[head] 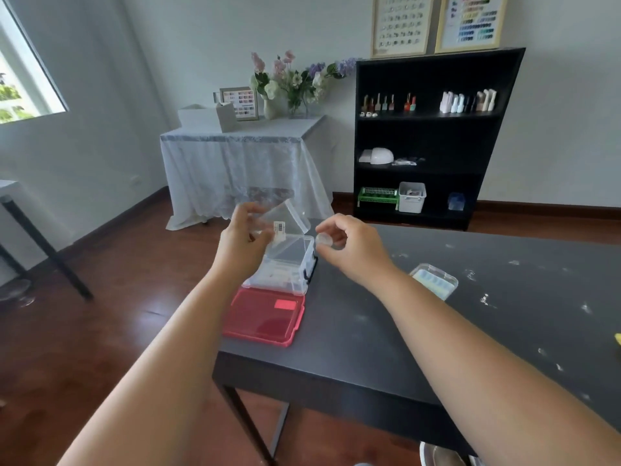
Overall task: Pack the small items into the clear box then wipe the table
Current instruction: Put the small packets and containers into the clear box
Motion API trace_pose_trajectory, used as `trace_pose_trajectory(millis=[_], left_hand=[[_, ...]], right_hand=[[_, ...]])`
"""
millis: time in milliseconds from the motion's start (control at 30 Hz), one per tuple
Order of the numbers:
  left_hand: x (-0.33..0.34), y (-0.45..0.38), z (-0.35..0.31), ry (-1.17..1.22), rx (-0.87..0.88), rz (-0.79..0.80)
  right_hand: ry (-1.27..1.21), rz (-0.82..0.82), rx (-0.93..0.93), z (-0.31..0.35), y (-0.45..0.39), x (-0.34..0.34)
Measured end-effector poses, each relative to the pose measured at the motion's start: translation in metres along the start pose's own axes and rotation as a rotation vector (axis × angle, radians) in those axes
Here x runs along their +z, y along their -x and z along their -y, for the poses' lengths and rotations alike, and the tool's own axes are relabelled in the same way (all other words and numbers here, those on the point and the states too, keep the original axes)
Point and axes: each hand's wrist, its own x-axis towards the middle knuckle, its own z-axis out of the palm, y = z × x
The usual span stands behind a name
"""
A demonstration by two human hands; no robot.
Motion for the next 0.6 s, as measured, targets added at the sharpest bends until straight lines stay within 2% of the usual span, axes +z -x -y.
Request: trace_pose_trajectory(millis=[100, 200, 300, 433, 600], left_hand=[[-0.017, -0.019, 0.02, -0.071, -0.051, 0.074], [-0.018, -0.035, 0.028, -0.171, -0.023, 0.228], [-0.011, -0.046, 0.029, -0.353, -0.028, 0.336], [0.001, -0.047, 0.034, -0.597, -0.029, 0.39], [0.012, -0.044, 0.045, -0.722, 0.011, 0.374]], right_hand=[[0.004, 0.023, -0.033, 0.007, -0.02, 0.02], [0.037, 0.059, -0.045, 0.009, -0.033, 0.037], [0.032, 0.154, 0.019, 0.007, -0.041, 0.051], [0.196, 0.231, 0.15, 0.001, -0.046, 0.065], [0.406, 0.261, 0.199, -0.002, -0.048, 0.072]])
